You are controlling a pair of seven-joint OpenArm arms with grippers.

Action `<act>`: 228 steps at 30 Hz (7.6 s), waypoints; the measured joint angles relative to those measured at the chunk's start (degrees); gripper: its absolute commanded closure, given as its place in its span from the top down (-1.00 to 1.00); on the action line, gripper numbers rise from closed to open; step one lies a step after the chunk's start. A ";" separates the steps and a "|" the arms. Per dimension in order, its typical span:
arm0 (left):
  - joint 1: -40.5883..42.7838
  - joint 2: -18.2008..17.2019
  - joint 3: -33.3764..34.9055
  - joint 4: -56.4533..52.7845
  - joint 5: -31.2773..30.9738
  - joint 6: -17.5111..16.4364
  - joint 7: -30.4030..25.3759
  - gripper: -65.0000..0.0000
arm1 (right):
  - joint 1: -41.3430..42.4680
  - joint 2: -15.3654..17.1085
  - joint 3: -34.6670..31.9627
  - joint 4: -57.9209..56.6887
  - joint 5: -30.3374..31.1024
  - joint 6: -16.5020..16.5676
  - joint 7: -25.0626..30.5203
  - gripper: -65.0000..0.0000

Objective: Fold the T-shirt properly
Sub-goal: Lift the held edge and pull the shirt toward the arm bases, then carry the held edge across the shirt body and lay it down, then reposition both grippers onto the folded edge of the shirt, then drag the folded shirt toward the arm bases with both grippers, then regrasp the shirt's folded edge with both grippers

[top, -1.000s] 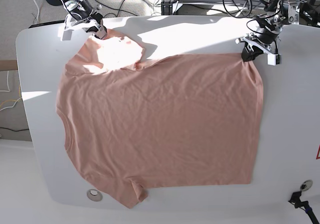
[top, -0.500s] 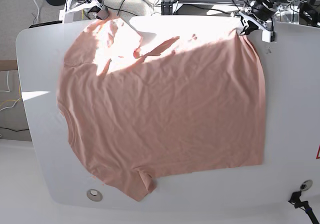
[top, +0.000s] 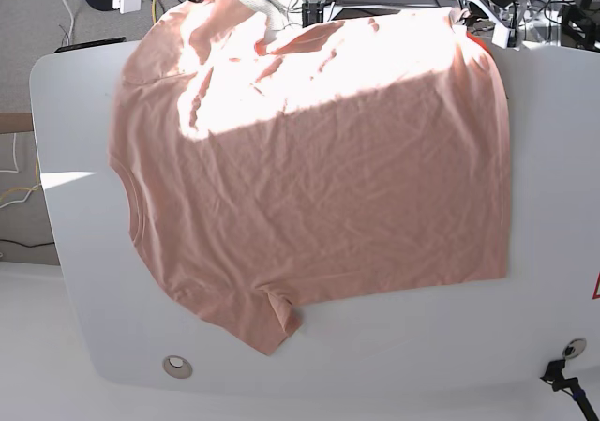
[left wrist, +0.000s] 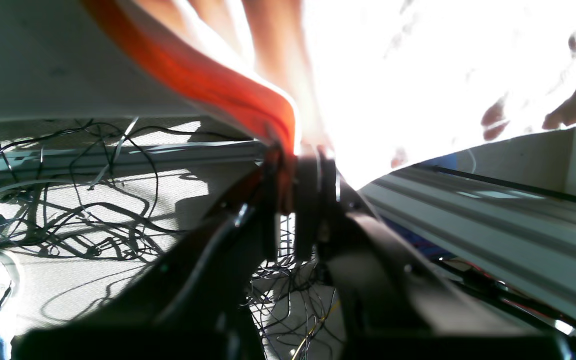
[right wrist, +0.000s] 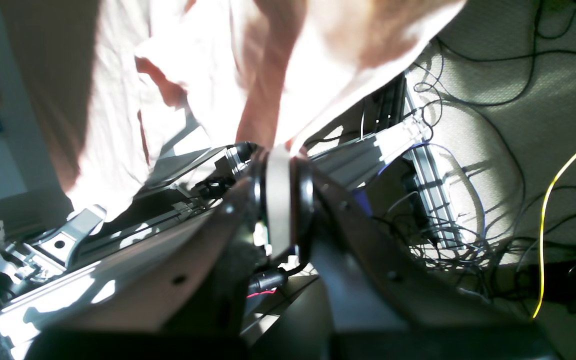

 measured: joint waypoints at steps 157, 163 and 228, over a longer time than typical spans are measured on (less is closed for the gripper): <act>-47.60 1.22 -8.09 -38.64 18.16 -16.41 -3.43 0.04 | 42.40 4.35 4.52 -23.56 -39.58 17.07 5.11 -0.98; -47.56 1.27 -8.07 -38.73 17.88 -16.26 -3.06 -0.82 | 42.40 4.35 4.52 -23.56 -39.58 17.07 5.22 -0.98; -3.58 5.55 -17.51 -8.46 19.04 -16.68 3.08 -1.00 | 16.15 9.14 4.52 -10.93 -40.85 17.31 2.38 -1.00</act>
